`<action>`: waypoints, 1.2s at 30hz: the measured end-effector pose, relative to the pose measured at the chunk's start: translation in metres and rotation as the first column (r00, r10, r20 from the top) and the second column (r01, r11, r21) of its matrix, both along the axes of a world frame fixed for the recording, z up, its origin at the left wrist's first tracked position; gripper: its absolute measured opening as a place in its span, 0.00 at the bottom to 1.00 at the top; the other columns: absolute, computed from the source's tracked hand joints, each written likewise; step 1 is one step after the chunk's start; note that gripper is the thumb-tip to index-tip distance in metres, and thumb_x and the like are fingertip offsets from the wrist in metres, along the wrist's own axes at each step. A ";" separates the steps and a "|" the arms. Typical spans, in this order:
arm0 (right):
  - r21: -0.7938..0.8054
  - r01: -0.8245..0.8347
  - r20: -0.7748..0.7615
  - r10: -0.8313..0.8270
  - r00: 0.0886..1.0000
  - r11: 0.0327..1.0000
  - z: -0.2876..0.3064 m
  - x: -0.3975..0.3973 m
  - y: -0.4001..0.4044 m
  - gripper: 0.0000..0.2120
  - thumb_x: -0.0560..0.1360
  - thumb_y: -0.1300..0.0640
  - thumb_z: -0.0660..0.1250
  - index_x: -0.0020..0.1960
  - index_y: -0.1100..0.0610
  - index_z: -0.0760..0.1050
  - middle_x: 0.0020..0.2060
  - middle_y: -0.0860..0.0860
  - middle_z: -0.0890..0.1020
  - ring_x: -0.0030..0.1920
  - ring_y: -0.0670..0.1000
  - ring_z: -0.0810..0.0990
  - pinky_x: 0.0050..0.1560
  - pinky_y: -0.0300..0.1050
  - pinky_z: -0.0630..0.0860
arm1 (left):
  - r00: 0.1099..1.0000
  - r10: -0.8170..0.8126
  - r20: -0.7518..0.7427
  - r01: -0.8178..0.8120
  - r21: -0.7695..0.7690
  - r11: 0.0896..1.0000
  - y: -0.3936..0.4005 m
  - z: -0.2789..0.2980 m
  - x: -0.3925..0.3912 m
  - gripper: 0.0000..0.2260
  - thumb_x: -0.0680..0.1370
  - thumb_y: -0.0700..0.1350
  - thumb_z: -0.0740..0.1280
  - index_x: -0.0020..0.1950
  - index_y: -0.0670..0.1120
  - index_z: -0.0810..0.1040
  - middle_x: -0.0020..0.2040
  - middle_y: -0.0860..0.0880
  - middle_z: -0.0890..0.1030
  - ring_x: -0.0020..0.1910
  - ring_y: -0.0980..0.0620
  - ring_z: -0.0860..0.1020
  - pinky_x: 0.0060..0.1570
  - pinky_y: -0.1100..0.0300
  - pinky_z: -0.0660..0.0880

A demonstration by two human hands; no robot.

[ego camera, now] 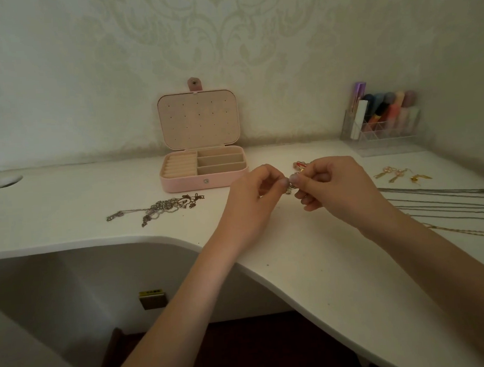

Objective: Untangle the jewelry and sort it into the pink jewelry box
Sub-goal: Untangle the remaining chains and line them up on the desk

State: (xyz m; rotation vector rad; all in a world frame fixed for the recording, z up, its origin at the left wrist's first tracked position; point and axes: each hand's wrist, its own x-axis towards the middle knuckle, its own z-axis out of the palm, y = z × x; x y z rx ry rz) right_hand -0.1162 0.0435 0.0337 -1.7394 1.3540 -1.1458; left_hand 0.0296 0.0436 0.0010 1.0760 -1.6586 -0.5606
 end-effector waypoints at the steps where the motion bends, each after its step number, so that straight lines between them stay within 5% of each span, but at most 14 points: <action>1: 0.004 -0.006 -0.001 0.006 1.000 1.000 0.000 0.000 0.000 0.08 0.74 0.58 0.70 0.39 0.61 0.79 0.30 0.54 0.81 0.26 0.44 0.78 0.30 0.36 0.78 | 1.000 -0.011 -0.018 0.012 0.022 1.000 0.000 0.000 0.000 0.06 0.78 0.40 0.66 0.41 0.45 0.77 0.37 0.53 0.81 0.37 0.62 0.76 0.40 0.71 0.70; 5: 0.039 -0.039 -0.006 0.040 0.999 0.998 0.002 0.000 0.000 0.08 0.75 0.58 0.69 0.40 0.62 0.80 0.31 0.55 0.82 0.27 0.43 0.78 0.31 0.36 0.79 | 0.968 -0.083 -0.237 0.125 0.170 0.978 0.000 0.002 0.002 0.07 0.79 0.39 0.64 0.41 0.45 0.76 0.37 0.52 0.82 0.41 0.55 0.82 0.47 0.58 0.78; 9: 0.082 -0.067 0.020 0.066 0.998 0.994 0.004 -0.002 0.002 0.08 0.75 0.58 0.68 0.40 0.62 0.80 0.31 0.54 0.82 0.27 0.42 0.79 0.31 0.35 0.79 | 0.903 -0.124 -0.412 0.237 0.236 0.942 0.003 0.005 0.003 0.05 0.79 0.39 0.62 0.44 0.41 0.75 0.36 0.51 0.83 0.40 0.53 0.83 0.46 0.60 0.80; 15: 0.169 -0.100 0.111 0.082 0.990 0.981 0.008 -0.003 0.003 0.09 0.75 0.57 0.68 0.39 0.61 0.79 0.31 0.53 0.81 0.27 0.44 0.79 0.32 0.36 0.79 | 0.890 0.017 -0.457 0.108 0.247 0.963 0.005 0.009 0.003 0.05 0.79 0.39 0.63 0.45 0.40 0.75 0.30 0.50 0.80 0.28 0.52 0.79 0.33 0.60 0.78; 20: 0.250 -0.122 0.229 0.064 0.971 0.961 0.014 -0.011 0.000 0.10 0.75 0.55 0.69 0.43 0.62 0.80 0.32 0.52 0.82 0.32 0.45 0.80 0.35 0.37 0.78 | 0.910 0.158 -0.383 -0.049 0.280 0.959 0.004 0.008 0.005 0.07 0.77 0.42 0.66 0.39 0.45 0.77 0.23 0.52 0.72 0.20 0.56 0.66 0.20 0.66 0.62; 27: 0.302 -0.196 0.351 0.082 0.933 0.933 0.021 -0.015 -0.001 0.09 0.76 0.56 0.67 0.46 0.63 0.79 0.34 0.54 0.82 0.31 0.46 0.79 0.34 0.37 0.78 | 0.906 0.186 -0.380 -0.075 0.289 0.955 0.005 0.008 0.004 0.07 0.77 0.42 0.66 0.39 0.44 0.78 0.24 0.51 0.76 0.22 0.53 0.74 0.21 0.65 0.68; 36: 0.264 -0.332 0.339 0.235 0.911 0.906 0.028 -0.016 0.004 0.09 0.77 0.55 0.66 0.40 0.58 0.78 0.31 0.52 0.79 0.29 0.45 0.76 0.31 0.36 0.77 | 0.878 0.177 -0.445 -0.071 0.244 0.967 0.007 0.010 0.003 0.19 0.80 0.50 0.60 0.36 0.44 0.83 0.33 0.42 0.83 0.38 0.47 0.82 0.39 0.60 0.78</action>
